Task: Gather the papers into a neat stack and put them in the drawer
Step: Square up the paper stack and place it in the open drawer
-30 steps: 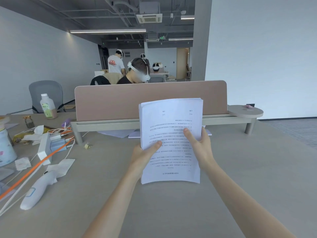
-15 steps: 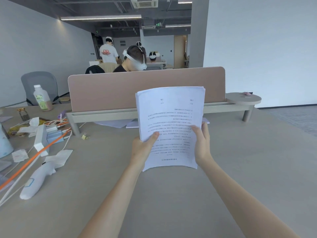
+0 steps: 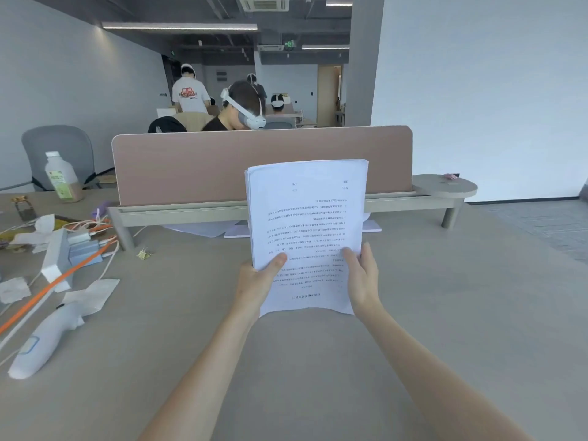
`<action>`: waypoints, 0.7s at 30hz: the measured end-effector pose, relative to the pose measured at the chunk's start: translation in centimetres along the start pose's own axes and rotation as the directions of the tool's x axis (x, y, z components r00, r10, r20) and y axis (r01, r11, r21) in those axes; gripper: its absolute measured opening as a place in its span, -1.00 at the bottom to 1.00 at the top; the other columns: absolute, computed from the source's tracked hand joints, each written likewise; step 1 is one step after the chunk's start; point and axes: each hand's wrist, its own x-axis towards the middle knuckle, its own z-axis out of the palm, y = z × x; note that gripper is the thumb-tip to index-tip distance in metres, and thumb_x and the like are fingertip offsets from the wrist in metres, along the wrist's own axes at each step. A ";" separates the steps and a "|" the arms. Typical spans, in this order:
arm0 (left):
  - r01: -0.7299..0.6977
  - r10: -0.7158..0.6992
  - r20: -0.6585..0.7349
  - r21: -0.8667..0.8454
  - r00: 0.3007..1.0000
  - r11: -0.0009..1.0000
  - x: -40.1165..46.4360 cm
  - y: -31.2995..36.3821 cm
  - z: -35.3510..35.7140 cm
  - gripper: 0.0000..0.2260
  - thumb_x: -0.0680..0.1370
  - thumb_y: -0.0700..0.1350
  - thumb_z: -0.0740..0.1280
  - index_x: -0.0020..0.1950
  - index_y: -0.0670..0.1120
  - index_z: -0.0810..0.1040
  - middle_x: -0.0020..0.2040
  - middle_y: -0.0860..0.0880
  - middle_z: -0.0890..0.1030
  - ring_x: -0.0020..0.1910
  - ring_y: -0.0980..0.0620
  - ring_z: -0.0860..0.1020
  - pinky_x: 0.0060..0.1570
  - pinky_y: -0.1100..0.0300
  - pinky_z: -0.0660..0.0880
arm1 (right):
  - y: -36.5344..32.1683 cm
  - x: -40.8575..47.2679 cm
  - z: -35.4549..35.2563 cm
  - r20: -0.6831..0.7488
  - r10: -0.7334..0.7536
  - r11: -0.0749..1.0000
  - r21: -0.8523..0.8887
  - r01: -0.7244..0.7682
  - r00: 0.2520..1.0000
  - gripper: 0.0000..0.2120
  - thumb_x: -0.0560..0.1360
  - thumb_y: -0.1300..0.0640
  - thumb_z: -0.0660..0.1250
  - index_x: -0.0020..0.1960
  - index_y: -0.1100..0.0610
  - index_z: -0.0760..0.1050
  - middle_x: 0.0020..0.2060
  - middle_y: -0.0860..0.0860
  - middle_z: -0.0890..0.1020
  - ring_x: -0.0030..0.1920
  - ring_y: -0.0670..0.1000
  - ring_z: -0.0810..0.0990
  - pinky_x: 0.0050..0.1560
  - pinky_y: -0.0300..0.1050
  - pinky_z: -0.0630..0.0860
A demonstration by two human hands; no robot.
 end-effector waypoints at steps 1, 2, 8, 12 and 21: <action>0.008 -0.009 0.005 0.004 1.000 1.000 0.2 0.1 0.3 -0.97 0.50 -0.04 0.48 -0.11 0.08 0.65 -0.15 0.13 0.72 -0.14 0.13 0.70 -0.21 0.20 0.59 | 0.0 0.1 -0.1 -0.007 0.003 0.999 -0.038 -0.003 1.000 -0.71 0.60 0.09 0.24 -0.15 0.23 0.22 -0.25 0.00 0.38 -0.21 0.01 0.36 -0.15 -0.07 0.29; 0.020 -0.021 0.014 0.008 1.000 1.000 0.5 0.1 0.6 -0.96 0.49 -0.04 0.48 -0.12 0.08 0.64 -0.13 0.11 0.72 -0.12 0.11 0.69 -0.17 0.16 0.59 | 0.1 0.4 -0.4 -0.010 0.005 0.996 -0.091 -0.006 1.000 -0.71 0.63 0.08 0.22 -0.19 0.17 0.22 -0.28 -0.04 0.38 -0.25 -0.01 0.35 -0.21 -0.11 0.29; 0.144 -0.149 0.102 0.059 0.984 0.988 3.5 0.1 3.9 -0.88 0.46 -0.06 0.52 -0.05 -0.03 0.66 -0.01 -0.06 0.71 0.01 -0.11 0.67 0.13 -0.09 0.57 | -0.5 3.6 -3.7 -0.024 0.035 0.934 -0.355 -0.041 0.999 -0.87 0.64 0.10 0.17 -0.02 0.15 0.40 -0.19 -0.05 0.51 -0.14 0.03 0.48 -0.24 -0.15 0.38; 0.207 -0.216 0.181 0.069 0.959 0.976 4.6 -1.0 6.2 -0.70 0.41 0.00 0.55 0.11 -0.04 0.68 0.11 -0.06 0.70 0.10 -0.12 0.65 0.22 -0.18 0.50 | -1.2 3.9 -6.1 -0.045 0.094 0.926 -0.364 -0.104 0.995 -0.88 0.65 0.09 0.15 0.02 0.13 0.37 -0.17 -0.04 0.48 -0.07 0.08 0.47 -0.10 -0.07 0.42; 0.274 -0.275 0.263 0.042 0.925 0.961 2.1 -1.1 13.4 -0.90 0.48 -0.02 0.47 -0.06 -0.01 0.66 -0.01 -0.02 0.69 -0.07 -0.05 0.66 0.05 -0.06 0.53 | -2.2 3.3 -13.5 -0.207 0.055 0.903 -0.408 -0.137 0.977 -0.84 0.63 0.11 0.21 -0.02 0.21 0.35 -0.20 -0.04 0.47 -0.14 0.06 0.45 -0.32 -0.21 0.34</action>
